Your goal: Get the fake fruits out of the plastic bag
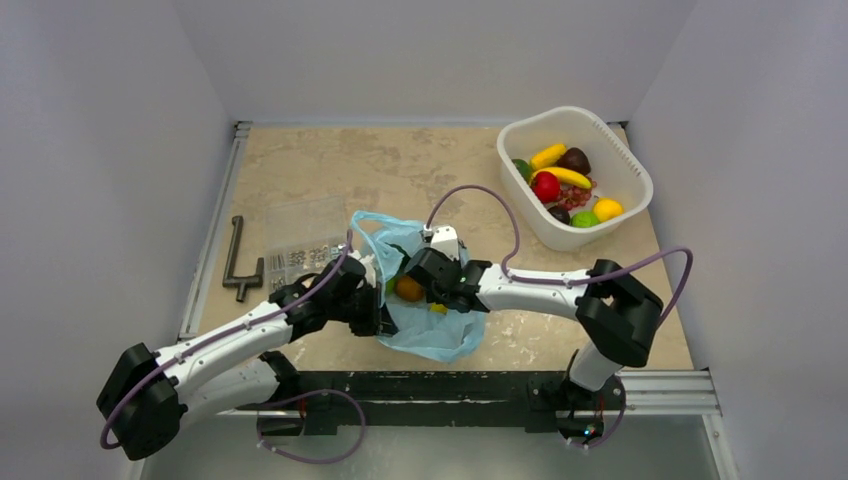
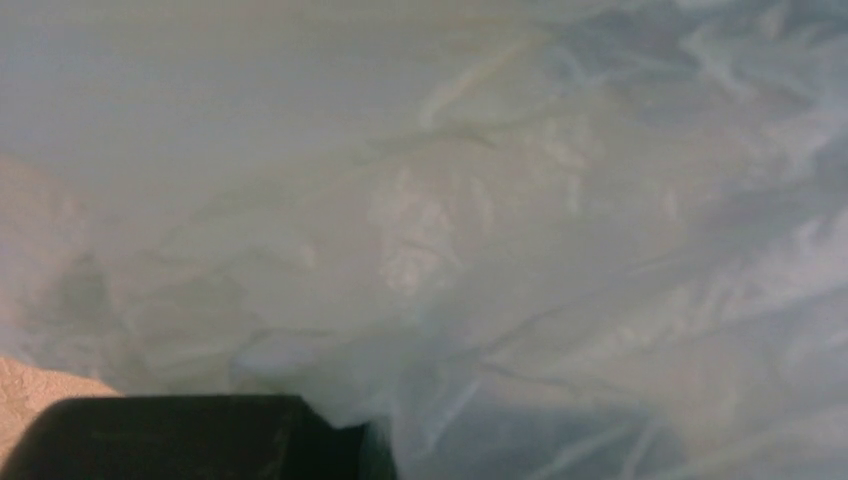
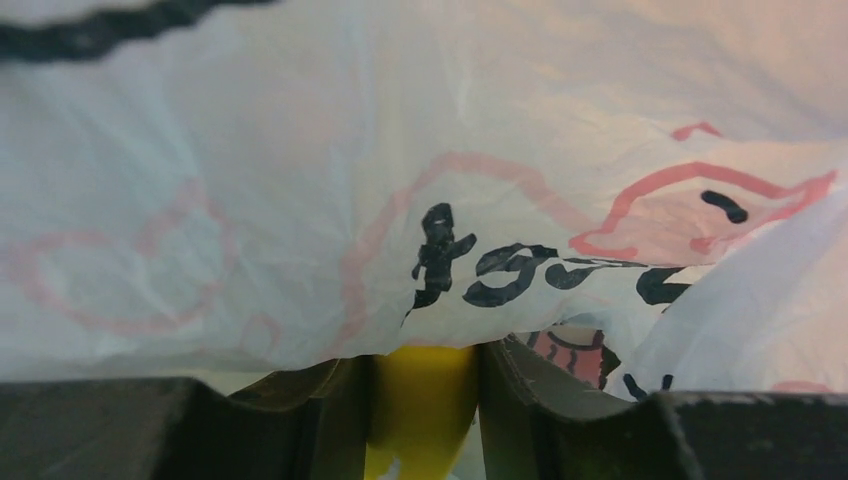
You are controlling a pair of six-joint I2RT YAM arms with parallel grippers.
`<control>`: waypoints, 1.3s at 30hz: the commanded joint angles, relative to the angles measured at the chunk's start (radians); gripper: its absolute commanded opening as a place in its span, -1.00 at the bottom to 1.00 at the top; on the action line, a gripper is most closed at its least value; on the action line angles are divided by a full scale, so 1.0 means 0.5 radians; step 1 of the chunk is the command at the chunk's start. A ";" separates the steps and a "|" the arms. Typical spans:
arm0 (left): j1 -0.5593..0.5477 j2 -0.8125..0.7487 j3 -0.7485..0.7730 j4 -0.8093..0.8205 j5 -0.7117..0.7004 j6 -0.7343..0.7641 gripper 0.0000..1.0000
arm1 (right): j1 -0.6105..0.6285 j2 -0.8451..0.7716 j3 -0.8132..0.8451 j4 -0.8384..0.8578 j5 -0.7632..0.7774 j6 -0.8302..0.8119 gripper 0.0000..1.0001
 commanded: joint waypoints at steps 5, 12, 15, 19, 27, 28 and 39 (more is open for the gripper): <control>-0.016 -0.077 0.093 -0.016 -0.084 0.001 -1.00 | 0.029 -0.281 -0.054 0.223 0.017 -0.233 -0.85; -0.013 -0.140 0.130 -0.081 -0.174 -0.015 -1.00 | 0.029 -0.521 -0.162 0.354 -0.202 -0.316 -1.00; -0.014 -0.167 0.138 -0.092 -0.199 -0.029 -1.00 | 0.029 -0.618 -0.258 0.547 -0.383 -0.382 -1.00; -0.015 -0.201 0.149 -0.109 -0.211 -0.039 -1.00 | 0.029 -0.762 -0.404 0.813 -0.547 -0.490 -1.00; -0.013 -0.181 0.151 -0.116 -0.221 -0.051 -1.00 | 0.029 -1.038 -0.516 1.178 -0.583 -0.549 -1.00; -0.013 -0.178 0.149 -0.110 -0.216 -0.054 -1.00 | 0.029 -1.073 -0.527 1.222 -0.570 -0.545 -1.00; -0.019 -0.201 0.169 -0.121 -0.221 -0.079 -1.00 | 0.029 -1.040 -0.473 1.650 -0.153 -0.677 -1.00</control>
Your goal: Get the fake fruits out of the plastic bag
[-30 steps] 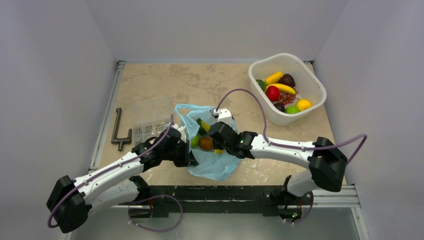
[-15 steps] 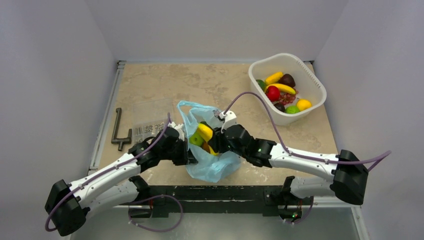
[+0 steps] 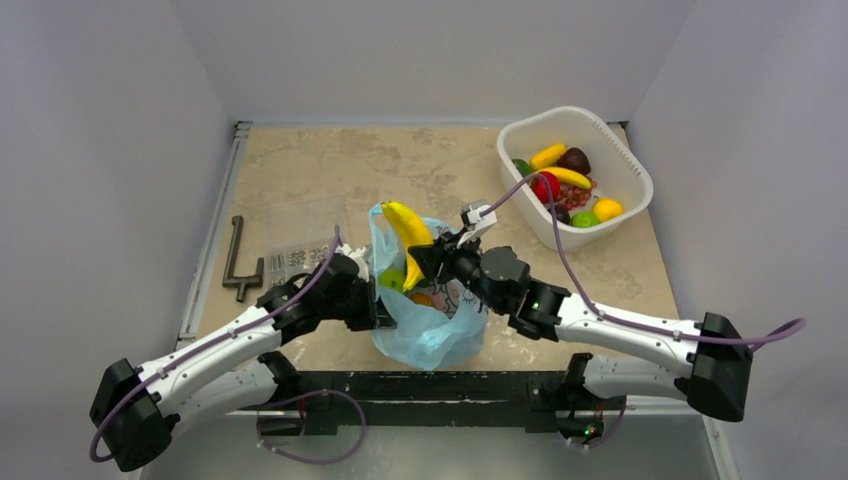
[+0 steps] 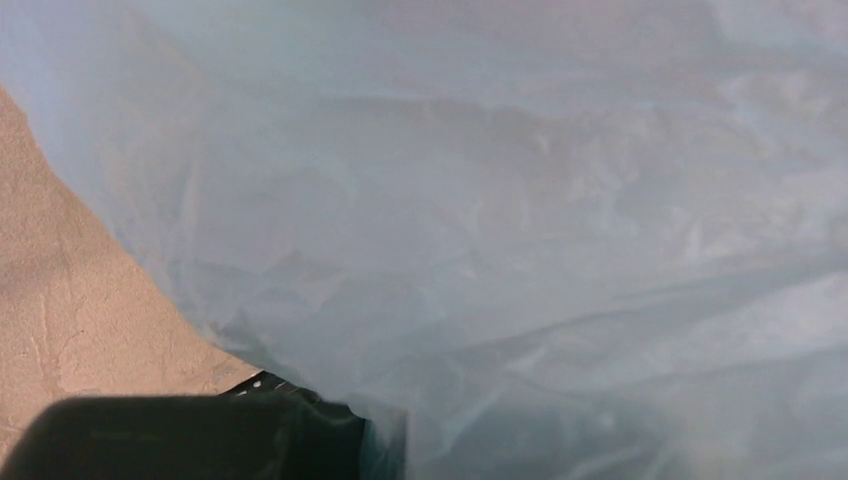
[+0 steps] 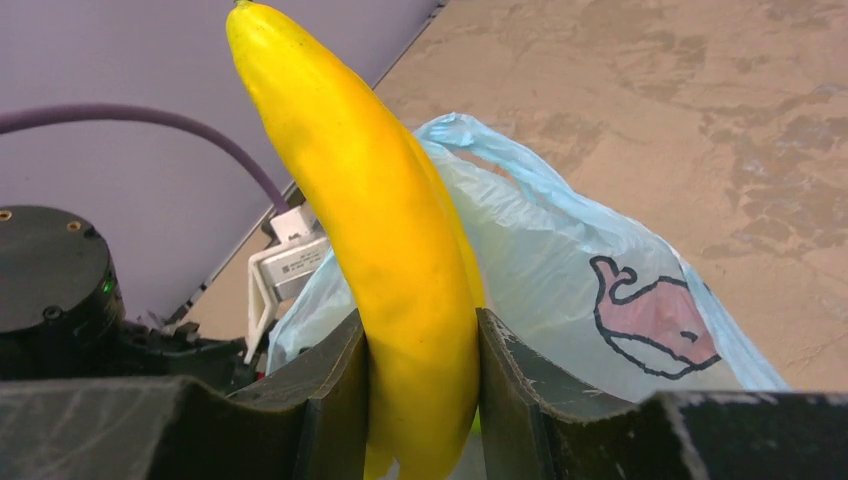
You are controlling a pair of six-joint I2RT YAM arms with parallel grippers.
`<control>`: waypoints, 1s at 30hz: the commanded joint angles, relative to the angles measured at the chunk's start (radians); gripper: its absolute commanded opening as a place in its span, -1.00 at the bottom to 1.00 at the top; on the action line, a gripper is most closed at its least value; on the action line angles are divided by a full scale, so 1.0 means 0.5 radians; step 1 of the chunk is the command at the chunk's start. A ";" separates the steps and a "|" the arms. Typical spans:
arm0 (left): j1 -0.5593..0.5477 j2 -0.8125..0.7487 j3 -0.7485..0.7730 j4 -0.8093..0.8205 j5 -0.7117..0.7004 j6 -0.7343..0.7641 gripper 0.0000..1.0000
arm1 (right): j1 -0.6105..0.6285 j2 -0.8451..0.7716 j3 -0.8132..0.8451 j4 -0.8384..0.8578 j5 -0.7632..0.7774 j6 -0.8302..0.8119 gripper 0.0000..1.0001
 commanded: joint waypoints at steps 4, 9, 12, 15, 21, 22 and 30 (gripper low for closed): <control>-0.010 -0.032 0.122 -0.049 -0.064 -0.012 -1.00 | 0.004 0.047 0.217 0.228 0.347 -0.287 -1.00; -0.012 -0.023 0.129 -0.064 -0.081 -0.004 -1.00 | -0.121 -0.022 0.381 -0.098 0.528 -0.302 -1.00; -0.011 -0.020 0.124 -0.063 -0.088 -0.001 -1.00 | -0.291 -0.118 0.342 -0.102 0.520 -0.318 -1.00; -0.012 -0.031 0.120 -0.072 -0.092 0.001 -1.00 | -0.497 -0.094 0.433 -0.260 0.578 -0.328 -1.00; -0.012 -0.055 0.121 -0.111 -0.098 0.002 -1.00 | -1.033 0.312 0.902 -0.906 0.720 -0.180 -1.00; -0.013 -0.057 0.123 -0.117 -0.097 0.002 -1.00 | -1.126 0.385 1.002 -1.003 0.736 -0.117 -1.00; -0.011 -0.076 0.134 -0.145 -0.091 0.005 -1.00 | -1.717 0.937 1.360 -1.450 0.653 0.198 -1.00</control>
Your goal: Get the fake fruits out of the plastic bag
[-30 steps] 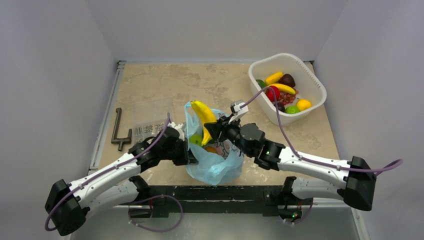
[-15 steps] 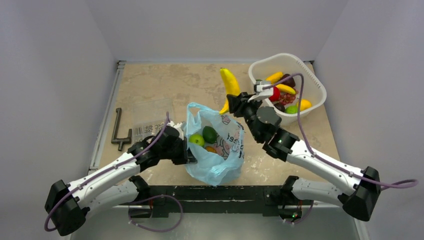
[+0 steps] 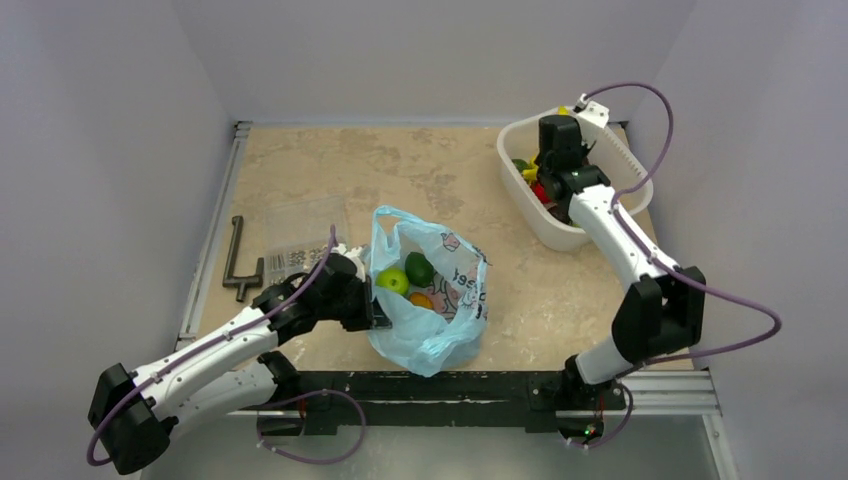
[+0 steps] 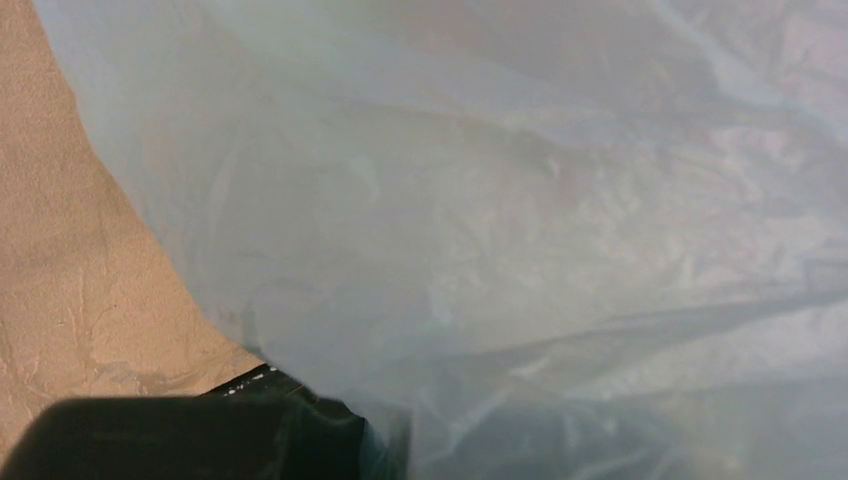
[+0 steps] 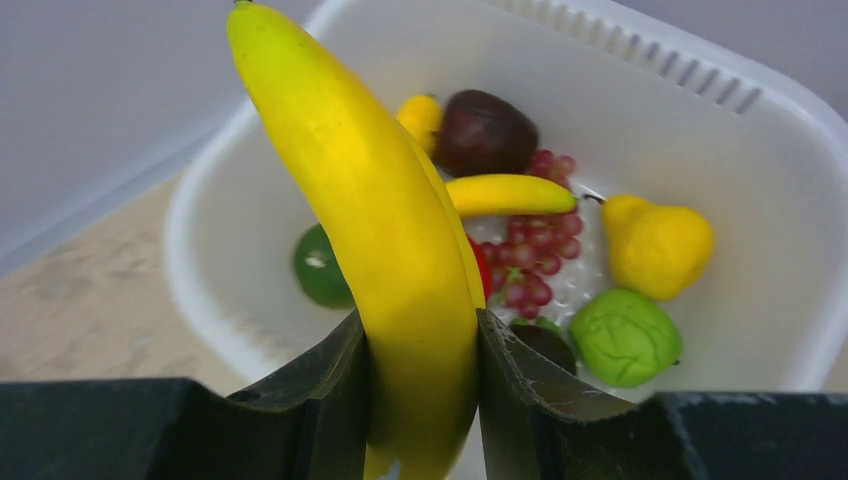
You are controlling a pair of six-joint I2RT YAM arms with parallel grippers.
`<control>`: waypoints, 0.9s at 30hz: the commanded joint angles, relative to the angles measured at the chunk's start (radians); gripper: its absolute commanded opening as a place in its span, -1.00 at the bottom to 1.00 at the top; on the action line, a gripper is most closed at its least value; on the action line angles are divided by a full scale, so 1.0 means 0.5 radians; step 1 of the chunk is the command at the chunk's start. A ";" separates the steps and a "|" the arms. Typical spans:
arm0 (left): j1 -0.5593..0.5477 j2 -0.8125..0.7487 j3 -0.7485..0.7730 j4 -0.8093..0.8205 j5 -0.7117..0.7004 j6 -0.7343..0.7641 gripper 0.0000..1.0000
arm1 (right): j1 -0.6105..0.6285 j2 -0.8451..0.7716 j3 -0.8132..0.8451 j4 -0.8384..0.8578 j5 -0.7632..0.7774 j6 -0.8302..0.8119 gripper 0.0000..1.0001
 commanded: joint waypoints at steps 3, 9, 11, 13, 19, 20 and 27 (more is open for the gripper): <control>-0.007 -0.031 0.088 -0.007 -0.005 0.003 -1.00 | -0.273 0.312 0.209 -0.344 0.059 0.159 -1.00; -0.009 -0.057 0.087 -0.026 -0.012 0.006 -1.00 | -0.408 0.509 0.245 -0.388 0.198 0.109 -1.00; -0.007 -0.052 0.095 -0.026 -0.017 0.011 -1.00 | -0.426 0.542 0.216 -0.405 0.245 0.117 -1.00; -0.007 -0.033 0.112 -0.021 -0.020 0.021 -1.00 | -0.428 0.562 0.172 -0.382 0.244 0.124 -0.75; -0.007 0.034 0.165 -0.010 -0.013 0.053 -1.00 | -0.428 0.527 0.154 -0.401 0.138 0.100 0.34; -0.007 0.032 0.163 -0.006 -0.016 0.053 -1.00 | -0.429 0.488 0.148 -0.393 0.117 0.084 0.48; -0.008 0.013 0.124 0.014 -0.035 0.042 -1.00 | -0.329 0.086 0.122 -0.442 -0.103 -0.021 0.73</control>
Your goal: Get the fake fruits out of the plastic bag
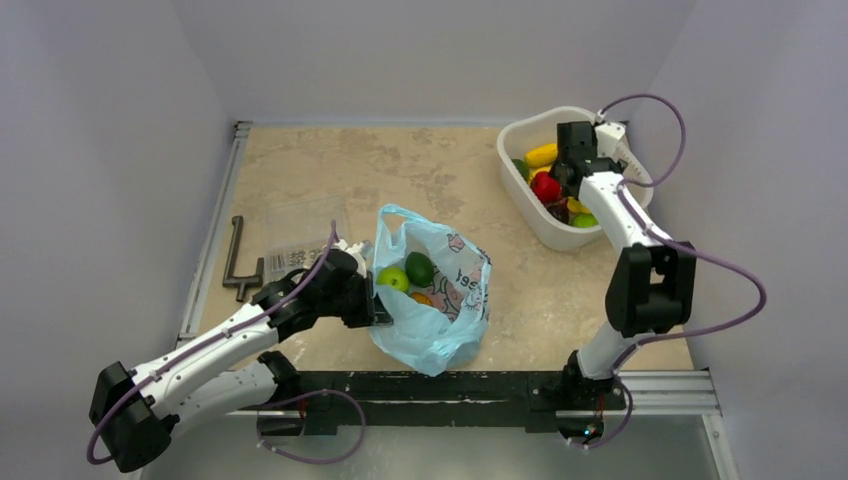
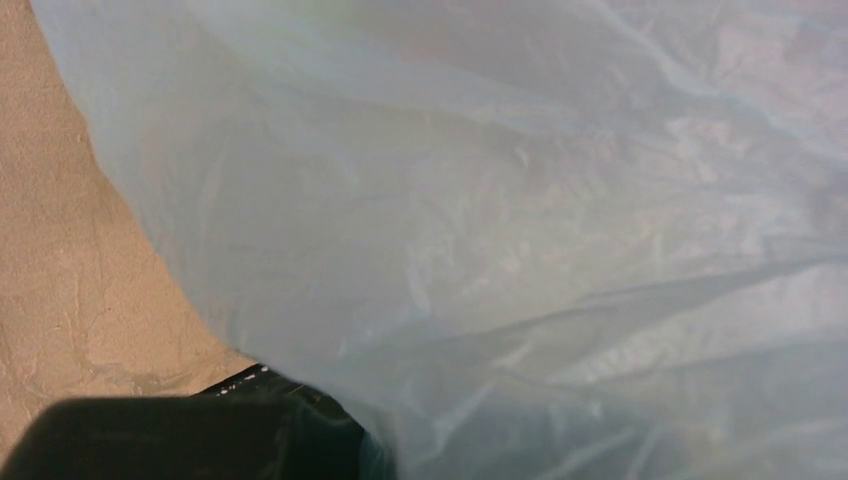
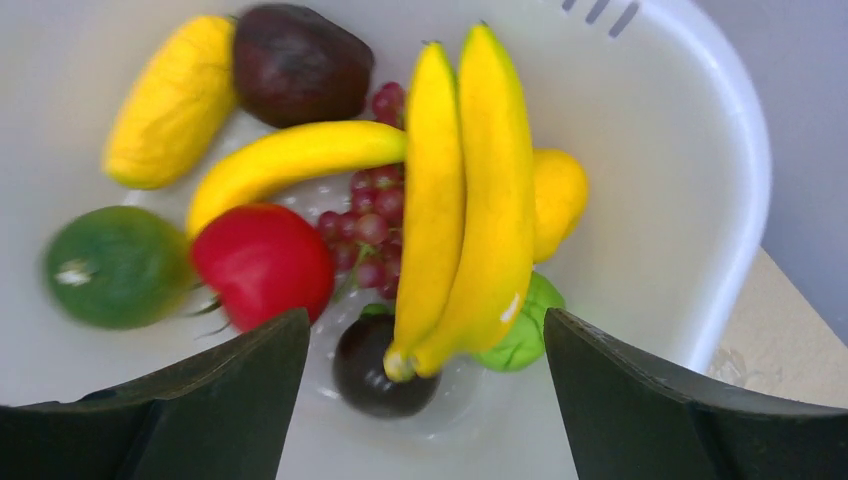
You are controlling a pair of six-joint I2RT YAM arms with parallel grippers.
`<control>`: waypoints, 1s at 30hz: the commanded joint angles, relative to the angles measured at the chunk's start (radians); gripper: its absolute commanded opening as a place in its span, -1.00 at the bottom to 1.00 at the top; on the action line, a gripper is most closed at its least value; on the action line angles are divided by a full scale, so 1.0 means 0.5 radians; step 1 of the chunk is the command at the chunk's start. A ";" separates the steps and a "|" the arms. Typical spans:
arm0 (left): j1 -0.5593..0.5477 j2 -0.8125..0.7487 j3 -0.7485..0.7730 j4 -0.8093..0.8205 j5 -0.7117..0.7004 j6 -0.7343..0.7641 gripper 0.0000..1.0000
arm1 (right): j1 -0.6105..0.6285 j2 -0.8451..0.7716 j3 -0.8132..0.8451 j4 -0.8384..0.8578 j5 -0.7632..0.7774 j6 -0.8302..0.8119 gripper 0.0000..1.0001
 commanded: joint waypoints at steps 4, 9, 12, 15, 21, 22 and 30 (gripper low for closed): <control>-0.010 -0.006 0.027 0.078 -0.037 0.022 -1.00 | 0.417 -0.653 -0.108 0.048 -0.346 -0.260 0.74; -0.007 0.012 0.013 0.102 -0.037 0.019 -1.00 | 0.746 -1.075 -0.427 0.156 -1.212 -0.357 0.68; -0.007 0.020 0.007 0.110 -0.037 0.020 -1.00 | 0.883 -1.386 -0.668 0.310 -1.549 -0.310 0.67; -0.008 0.028 0.002 0.117 -0.043 0.020 -1.00 | 1.015 -1.596 -0.851 0.432 -1.819 -0.248 0.54; -0.007 0.047 -0.008 0.145 -0.042 0.011 -1.00 | 1.357 -1.769 -1.178 0.820 -2.060 -0.170 0.31; -0.007 0.049 -0.008 0.147 -0.043 0.011 -1.00 | 1.413 -1.743 -1.188 0.854 -2.082 -0.174 0.27; -0.009 0.034 -0.067 0.153 -0.049 -0.019 -0.94 | 1.673 -1.321 -1.232 0.897 -1.672 -0.218 0.00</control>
